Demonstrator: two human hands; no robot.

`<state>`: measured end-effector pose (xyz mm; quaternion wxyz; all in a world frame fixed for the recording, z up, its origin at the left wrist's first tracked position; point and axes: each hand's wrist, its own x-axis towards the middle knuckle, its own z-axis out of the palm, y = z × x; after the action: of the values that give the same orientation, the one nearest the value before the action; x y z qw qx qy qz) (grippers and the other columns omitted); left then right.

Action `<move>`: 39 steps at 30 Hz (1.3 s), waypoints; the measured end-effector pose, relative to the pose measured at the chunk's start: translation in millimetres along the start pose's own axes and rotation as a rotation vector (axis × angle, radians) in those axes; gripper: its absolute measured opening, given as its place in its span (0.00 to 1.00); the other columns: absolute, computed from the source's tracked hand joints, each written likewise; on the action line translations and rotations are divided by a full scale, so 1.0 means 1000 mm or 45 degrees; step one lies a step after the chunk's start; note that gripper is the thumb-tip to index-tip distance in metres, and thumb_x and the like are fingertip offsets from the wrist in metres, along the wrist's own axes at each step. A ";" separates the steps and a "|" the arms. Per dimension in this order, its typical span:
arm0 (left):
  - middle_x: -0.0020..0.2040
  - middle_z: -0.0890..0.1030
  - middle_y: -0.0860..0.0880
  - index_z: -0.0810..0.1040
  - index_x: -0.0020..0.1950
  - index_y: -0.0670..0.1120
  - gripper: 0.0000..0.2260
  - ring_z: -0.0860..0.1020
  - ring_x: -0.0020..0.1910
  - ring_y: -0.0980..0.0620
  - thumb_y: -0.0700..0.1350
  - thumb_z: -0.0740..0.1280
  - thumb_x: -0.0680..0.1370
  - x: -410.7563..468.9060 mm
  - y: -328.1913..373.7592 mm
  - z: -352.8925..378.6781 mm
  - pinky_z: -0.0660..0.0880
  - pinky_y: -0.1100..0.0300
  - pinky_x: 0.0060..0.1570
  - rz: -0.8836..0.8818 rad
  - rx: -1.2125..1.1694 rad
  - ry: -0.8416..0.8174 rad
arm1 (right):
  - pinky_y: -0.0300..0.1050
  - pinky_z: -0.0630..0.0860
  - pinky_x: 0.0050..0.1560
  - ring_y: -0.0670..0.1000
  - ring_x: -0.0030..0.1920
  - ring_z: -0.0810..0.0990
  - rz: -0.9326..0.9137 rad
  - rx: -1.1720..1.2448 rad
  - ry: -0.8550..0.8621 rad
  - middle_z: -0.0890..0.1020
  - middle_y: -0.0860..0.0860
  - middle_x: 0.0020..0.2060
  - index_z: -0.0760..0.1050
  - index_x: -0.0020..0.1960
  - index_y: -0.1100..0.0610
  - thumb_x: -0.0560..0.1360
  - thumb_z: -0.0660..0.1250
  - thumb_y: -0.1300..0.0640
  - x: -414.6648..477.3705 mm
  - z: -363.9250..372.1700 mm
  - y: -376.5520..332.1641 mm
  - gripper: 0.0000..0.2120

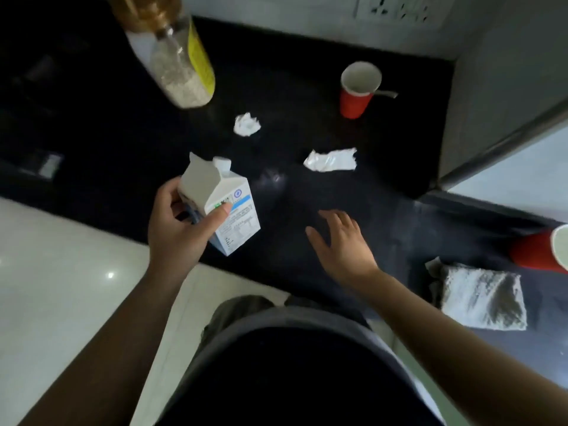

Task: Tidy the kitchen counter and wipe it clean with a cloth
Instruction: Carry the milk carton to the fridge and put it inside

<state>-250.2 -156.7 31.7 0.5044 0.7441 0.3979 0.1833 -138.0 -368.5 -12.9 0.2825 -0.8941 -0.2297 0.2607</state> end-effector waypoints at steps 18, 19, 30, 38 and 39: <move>0.56 0.75 0.53 0.69 0.62 0.50 0.34 0.74 0.57 0.52 0.59 0.72 0.59 -0.330 -0.185 -0.265 0.77 0.56 0.45 -0.580 -0.241 0.865 | 0.41 0.69 0.58 0.47 0.56 0.74 -0.627 -0.284 -0.922 0.76 0.49 0.58 0.72 0.61 0.54 0.78 0.58 0.46 -0.171 0.239 -0.193 0.17; 0.57 0.75 0.52 0.69 0.62 0.51 0.34 0.75 0.57 0.52 0.59 0.72 0.59 -0.353 -0.194 -0.279 0.77 0.58 0.44 -0.622 -0.278 0.943 | 0.41 0.70 0.55 0.46 0.53 0.74 -0.704 -0.305 -0.988 0.76 0.48 0.56 0.73 0.60 0.54 0.78 0.59 0.47 -0.189 0.261 -0.206 0.15; 0.58 0.75 0.54 0.69 0.61 0.54 0.31 0.75 0.57 0.51 0.52 0.76 0.60 -0.502 -0.261 -0.366 0.74 0.60 0.44 -0.976 -0.482 1.580 | 0.40 0.73 0.51 0.44 0.51 0.75 -1.174 -0.556 -1.526 0.78 0.45 0.50 0.74 0.55 0.50 0.78 0.57 0.47 -0.307 0.416 -0.329 0.12; 0.57 0.76 0.53 0.70 0.61 0.55 0.32 0.75 0.58 0.50 0.50 0.79 0.60 -0.501 -0.334 -0.468 0.76 0.49 0.52 -1.115 -0.594 1.752 | 0.42 0.73 0.48 0.44 0.46 0.76 -1.247 -0.696 -1.588 0.80 0.45 0.45 0.76 0.49 0.50 0.78 0.57 0.46 -0.335 0.550 -0.436 0.12; 0.57 0.76 0.53 0.70 0.61 0.55 0.33 0.75 0.57 0.51 0.51 0.79 0.59 -0.496 -0.343 -0.490 0.76 0.51 0.51 -1.116 -0.596 1.783 | 0.41 0.72 0.47 0.45 0.47 0.76 -1.268 -0.708 -1.611 0.80 0.46 0.45 0.76 0.49 0.51 0.78 0.57 0.46 -0.338 0.569 -0.456 0.12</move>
<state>-1025.7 -186.3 -4.5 0.3083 0.1153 0.8210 0.4665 -853.7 -2.9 -14.4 -0.0473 -0.4114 -0.7666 0.4907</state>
